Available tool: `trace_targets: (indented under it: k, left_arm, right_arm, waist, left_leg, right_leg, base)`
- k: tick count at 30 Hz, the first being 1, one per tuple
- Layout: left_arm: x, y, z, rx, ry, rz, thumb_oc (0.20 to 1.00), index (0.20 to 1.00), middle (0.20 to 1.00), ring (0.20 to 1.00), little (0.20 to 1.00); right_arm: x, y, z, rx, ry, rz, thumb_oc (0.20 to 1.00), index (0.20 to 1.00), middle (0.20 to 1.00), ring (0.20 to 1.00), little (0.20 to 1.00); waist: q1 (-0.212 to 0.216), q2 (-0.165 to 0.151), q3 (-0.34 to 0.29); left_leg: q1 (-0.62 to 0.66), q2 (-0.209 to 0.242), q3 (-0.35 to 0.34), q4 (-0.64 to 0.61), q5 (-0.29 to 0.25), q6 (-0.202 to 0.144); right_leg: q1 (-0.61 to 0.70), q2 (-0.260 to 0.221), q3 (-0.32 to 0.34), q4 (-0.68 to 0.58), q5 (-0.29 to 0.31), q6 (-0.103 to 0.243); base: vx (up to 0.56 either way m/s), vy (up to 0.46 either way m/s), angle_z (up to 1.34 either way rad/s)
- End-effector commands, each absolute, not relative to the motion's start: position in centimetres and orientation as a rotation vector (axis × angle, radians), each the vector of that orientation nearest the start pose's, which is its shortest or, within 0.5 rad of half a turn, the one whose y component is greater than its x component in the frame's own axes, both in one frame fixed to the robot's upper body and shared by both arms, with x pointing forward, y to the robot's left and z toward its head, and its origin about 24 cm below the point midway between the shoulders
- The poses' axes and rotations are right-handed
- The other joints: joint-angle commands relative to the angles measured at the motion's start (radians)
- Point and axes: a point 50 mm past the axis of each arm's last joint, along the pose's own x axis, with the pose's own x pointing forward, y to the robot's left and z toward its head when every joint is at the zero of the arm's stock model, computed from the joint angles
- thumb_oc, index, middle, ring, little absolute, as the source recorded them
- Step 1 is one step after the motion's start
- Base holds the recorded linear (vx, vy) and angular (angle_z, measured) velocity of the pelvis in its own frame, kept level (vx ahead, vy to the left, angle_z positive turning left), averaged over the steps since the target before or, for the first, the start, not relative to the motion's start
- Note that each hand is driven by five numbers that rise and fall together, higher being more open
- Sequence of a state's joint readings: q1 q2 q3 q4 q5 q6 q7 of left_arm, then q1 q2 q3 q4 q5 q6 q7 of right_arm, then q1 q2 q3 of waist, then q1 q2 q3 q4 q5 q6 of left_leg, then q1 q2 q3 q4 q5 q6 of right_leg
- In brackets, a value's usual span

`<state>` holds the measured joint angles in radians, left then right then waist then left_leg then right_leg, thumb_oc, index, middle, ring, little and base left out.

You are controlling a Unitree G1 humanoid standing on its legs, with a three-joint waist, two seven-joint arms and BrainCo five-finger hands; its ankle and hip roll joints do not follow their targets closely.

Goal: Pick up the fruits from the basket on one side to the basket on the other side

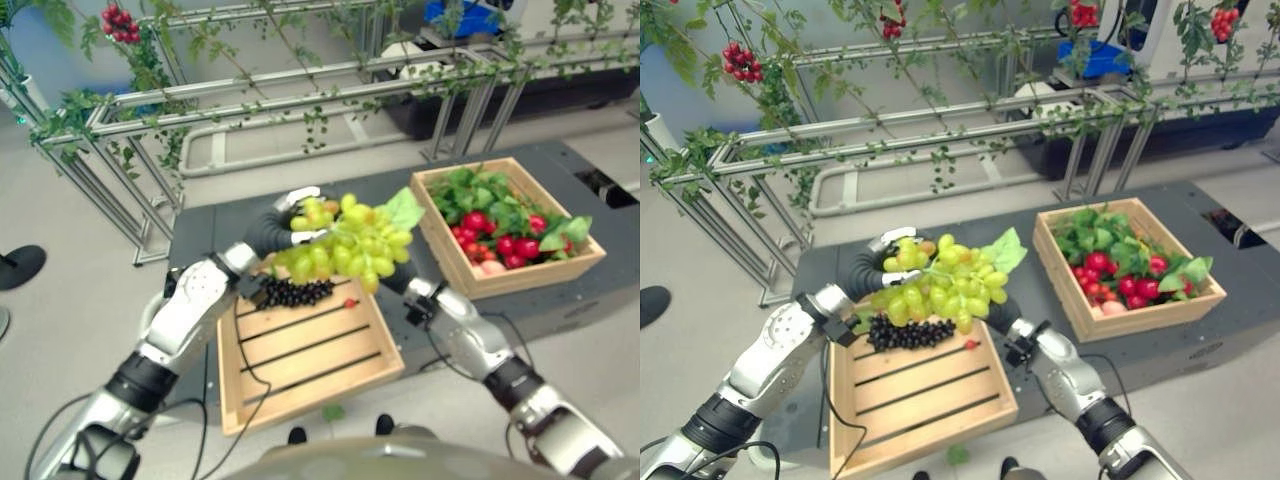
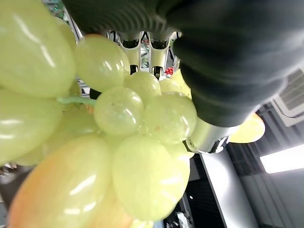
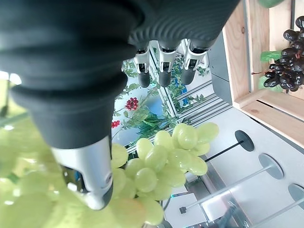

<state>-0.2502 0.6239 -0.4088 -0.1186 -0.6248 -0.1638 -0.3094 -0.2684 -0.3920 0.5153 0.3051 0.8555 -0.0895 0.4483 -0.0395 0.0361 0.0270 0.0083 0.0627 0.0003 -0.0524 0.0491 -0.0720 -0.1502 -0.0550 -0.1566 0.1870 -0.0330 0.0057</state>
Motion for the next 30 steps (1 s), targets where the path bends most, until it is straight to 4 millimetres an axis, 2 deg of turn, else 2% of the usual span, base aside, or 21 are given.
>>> trace_targets:
  k: [1, 18, 30]
  left_arm:
    - [27.0, 12.2, 16.4, -0.059, -0.478, -0.804, 0.200, 0.200, 0.200, 0.200, 0.200]
    - [27.4, 11.1, 16.4, -0.152, -0.501, -0.787, 0.200, 0.200, 0.200, 0.200, 0.200]
    - [27.6, 11.1, 16.8, -0.158, -0.522, -0.765, 0.200, 0.200, 0.200, 0.200, 0.200]
  right_arm:
    - [26.9, -8.7, 5.3, 0.501, -0.011, 0.829, 1.000, 1.000, 1.000, 1.000, 1.000]
    - [27.8, -10.1, 7.6, 0.554, -0.158, 0.745, 1.000, 1.000, 1.000, 1.000, 1.000]
    - [28.8, -11.4, 10.8, 0.575, -0.312, 0.689, 1.000, 1.000, 1.000, 1.000, 1.000]
  waist:
    - [-0.006, -0.059, -0.051]
    - [-0.020, -0.055, -0.086]
    - [-0.025, -0.055, -0.099]
  left_leg:
    - [0.027, -0.096, 0.029, 0.048, -0.126, 0.073]
    - [0.062, -0.092, 0.045, 0.045, -0.128, 0.071]
    - [0.084, -0.087, 0.048, 0.036, -0.130, 0.072]
  right_leg:
    - [0.119, 0.004, -0.005, -0.107, -0.009, 0.071]
    - [0.159, 0.011, 0.007, -0.124, -0.007, 0.072]
    - [0.171, 0.012, 0.006, -0.121, -0.012, 0.071]
  base:
    - [0.04, -0.008, 0.01]
    - [0.00, 0.000, -0.01]
    - [0.01, 0.000, -0.01]
